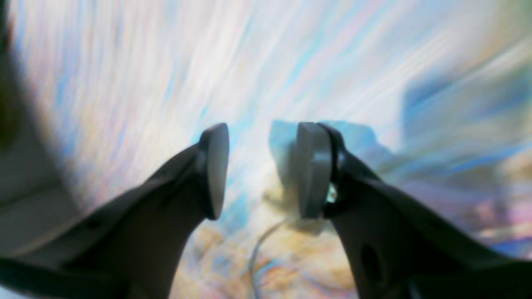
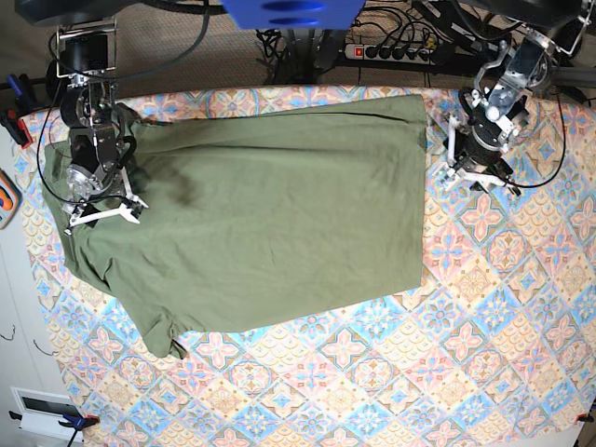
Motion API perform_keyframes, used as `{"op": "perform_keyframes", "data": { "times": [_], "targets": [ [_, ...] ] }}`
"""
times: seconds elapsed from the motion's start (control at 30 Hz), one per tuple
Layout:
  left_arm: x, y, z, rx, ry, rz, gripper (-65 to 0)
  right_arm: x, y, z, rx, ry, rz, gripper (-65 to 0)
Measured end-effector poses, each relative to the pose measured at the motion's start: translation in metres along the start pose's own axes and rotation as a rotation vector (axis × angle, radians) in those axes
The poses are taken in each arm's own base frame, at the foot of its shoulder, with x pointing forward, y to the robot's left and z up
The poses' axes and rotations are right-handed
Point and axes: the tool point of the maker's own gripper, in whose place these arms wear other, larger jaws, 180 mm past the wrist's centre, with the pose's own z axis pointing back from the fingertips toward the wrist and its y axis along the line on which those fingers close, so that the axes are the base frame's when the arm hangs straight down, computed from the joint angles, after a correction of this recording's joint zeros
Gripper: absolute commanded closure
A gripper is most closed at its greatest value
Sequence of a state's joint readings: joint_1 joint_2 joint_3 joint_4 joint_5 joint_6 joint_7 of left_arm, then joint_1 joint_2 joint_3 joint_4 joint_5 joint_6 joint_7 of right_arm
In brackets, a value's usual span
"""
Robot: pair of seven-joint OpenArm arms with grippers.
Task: Layout the t-shirt on the table in an organized manner, then fold the t-shirt properly
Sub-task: 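Grasp the collar edge with the right gripper, move left gripper along shirt side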
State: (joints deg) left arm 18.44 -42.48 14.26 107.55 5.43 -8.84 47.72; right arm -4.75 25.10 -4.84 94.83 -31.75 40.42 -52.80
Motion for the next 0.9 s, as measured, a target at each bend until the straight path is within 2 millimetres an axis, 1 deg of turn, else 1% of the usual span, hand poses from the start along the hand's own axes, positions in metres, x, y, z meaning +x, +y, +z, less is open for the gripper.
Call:
{"op": "perform_keyframes", "data": {
  "times": [0.07,0.1,0.13,0.17,0.2,0.3,0.33,0.43,0.47,0.5,0.57,0.6,0.63,0.67,0.73,0.83,0.9],
  "targets": [
    [0.004,0.013,0.004,0.057,0.013,0.029,-25.1,-0.002,0.001,0.000,0.004,0.010,0.000,-14.9],
    [0.015,0.016,0.008,0.074,-0.021,0.027,-25.1,-0.004,0.002,0.000,0.004,0.024,0.001,-12.8],
    [0.028,0.015,0.013,0.075,-0.065,0.037,-25.1,-0.007,0.002,0.000,0.005,0.040,0.000,-11.4],
    [0.041,0.010,0.016,0.062,-0.109,0.050,-25.1,-0.010,0.004,0.000,0.005,0.053,0.000,-10.8],
    [0.048,0.002,0.016,0.049,-0.130,0.066,-25.1,-0.014,0.010,0.001,0.015,0.061,0.008,-10.9],
    [0.054,-0.030,0.014,-0.031,-0.129,0.069,-25.1,-0.031,0.035,-0.001,0.069,0.118,0.036,-10.9],
    [0.061,-0.040,0.013,-0.058,-0.136,0.069,-25.1,-0.034,0.040,-0.001,0.080,0.126,0.041,-10.8],
    [0.097,-0.059,0.014,-0.099,-0.226,0.075,-24.2,-0.032,0.038,-0.001,0.073,0.110,0.037,-10.7],
    [0.100,-0.064,0.015,-0.107,-0.229,0.076,-22.4,-0.033,0.041,0.000,0.076,0.114,0.042,-10.7],
    [0.098,-0.070,0.015,-0.121,-0.212,0.072,-20.2,-0.037,0.048,0.000,0.087,0.121,0.050,-10.7],
    [0.084,-0.084,0.012,-0.153,-0.146,0.050,-14.9,-0.052,0.063,0.002,0.119,0.167,0.075,-10.7],
    [0.076,-0.093,0.008,-0.175,-0.121,0.046,-12.6,-0.058,0.068,0.002,0.119,0.182,0.089,-10.7],
    [0.068,-0.100,0.003,-0.196,-0.094,0.045,-10.6,-0.061,0.066,0.002,0.118,0.187,0.095,-10.7],
    [0.063,-0.101,-0.002,-0.199,-0.073,0.043,-8.7,-0.062,0.063,0.002,0.119,0.187,0.100,-10.6],
    [0.056,-0.097,-0.012,-0.188,-0.052,0.036,-6.5,-0.066,0.061,0.002,0.108,0.198,0.105,-10.6],
    [0.051,-0.093,-0.020,-0.174,-0.042,0.031,-4.3,-0.077,0.072,0.004,0.130,0.219,0.129,-10.6],
    [0.048,-0.089,-0.027,-0.169,-0.047,0.028,-4.0,-0.082,0.076,0.005,0.136,0.234,0.141,-10.6]
  ]
}}
